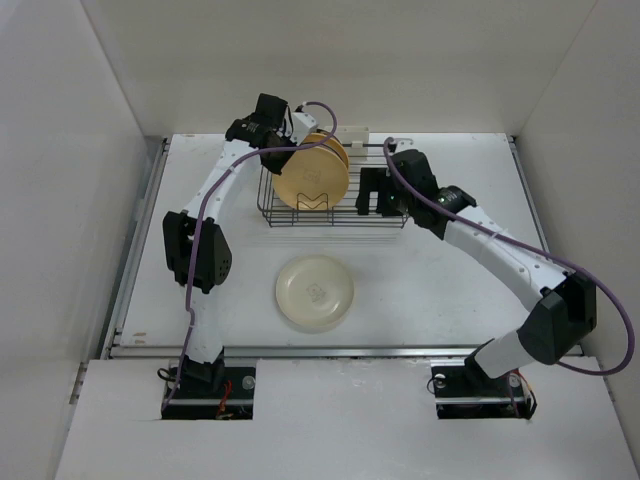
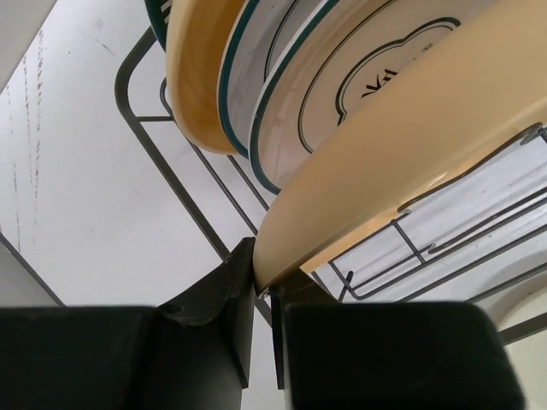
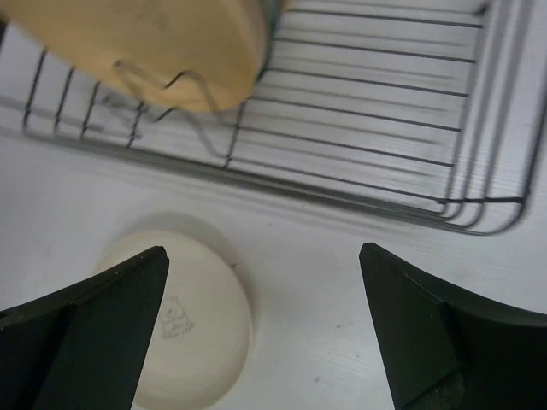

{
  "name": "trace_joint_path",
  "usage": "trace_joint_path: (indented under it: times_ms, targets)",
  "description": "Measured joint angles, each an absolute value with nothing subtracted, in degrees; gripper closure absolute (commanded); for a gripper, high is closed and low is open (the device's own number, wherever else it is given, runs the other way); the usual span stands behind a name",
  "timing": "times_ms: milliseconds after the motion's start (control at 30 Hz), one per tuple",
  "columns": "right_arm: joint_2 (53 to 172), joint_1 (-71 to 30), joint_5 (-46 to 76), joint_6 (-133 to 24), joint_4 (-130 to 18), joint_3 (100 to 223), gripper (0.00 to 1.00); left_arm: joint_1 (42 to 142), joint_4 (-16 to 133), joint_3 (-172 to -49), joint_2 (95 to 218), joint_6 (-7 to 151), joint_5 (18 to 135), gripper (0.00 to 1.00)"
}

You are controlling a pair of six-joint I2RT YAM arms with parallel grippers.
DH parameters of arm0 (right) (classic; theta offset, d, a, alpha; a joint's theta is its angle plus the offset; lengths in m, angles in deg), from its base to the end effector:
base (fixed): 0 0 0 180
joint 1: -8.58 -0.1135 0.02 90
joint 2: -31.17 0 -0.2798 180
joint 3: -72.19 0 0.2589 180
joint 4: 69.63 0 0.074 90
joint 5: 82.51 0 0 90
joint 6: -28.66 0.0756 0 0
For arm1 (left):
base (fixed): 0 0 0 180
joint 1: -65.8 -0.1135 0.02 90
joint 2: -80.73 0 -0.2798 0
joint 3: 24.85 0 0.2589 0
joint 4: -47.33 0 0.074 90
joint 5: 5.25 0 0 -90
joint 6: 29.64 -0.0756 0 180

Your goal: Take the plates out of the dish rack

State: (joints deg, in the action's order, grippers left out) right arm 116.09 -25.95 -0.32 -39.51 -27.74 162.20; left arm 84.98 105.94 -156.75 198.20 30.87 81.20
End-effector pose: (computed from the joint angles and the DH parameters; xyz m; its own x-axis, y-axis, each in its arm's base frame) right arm 0.3126 0.2026 0.3260 -0.6336 0.0112 -0.7736 -0.2546 0.9412 0.2222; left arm 0.4773 -0.1710 0.3221 -0.3909 0.6562 -0.6455 0.6460 0.6951 0.3155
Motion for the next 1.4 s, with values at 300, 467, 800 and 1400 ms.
trace_joint_path:
  times_ms: [300, 467, 800, 1400]
  targets:
    - [125.6, -14.7, -16.2, -30.8, -24.6, 166.8, 0.02, 85.0, 103.4, -155.2, 197.4, 34.4, 82.8, 1.0]
    - [129.2, -12.4, -18.2, -29.8, -25.4, 166.8, 0.19, 85.1, 101.8, -155.0, 196.2, 35.0, 83.4, 1.0]
    - [136.7, -12.0, -15.6, -33.2, -33.2, 165.2, 0.45, 85.1, 97.7, -154.2, 190.1, 37.2, 82.6, 1.0]
    - [130.8, -12.0, -14.3, -34.9, -36.3, 162.5, 0.42, 86.5, 129.3, -159.8, 182.2, 29.4, 62.6, 1.0]
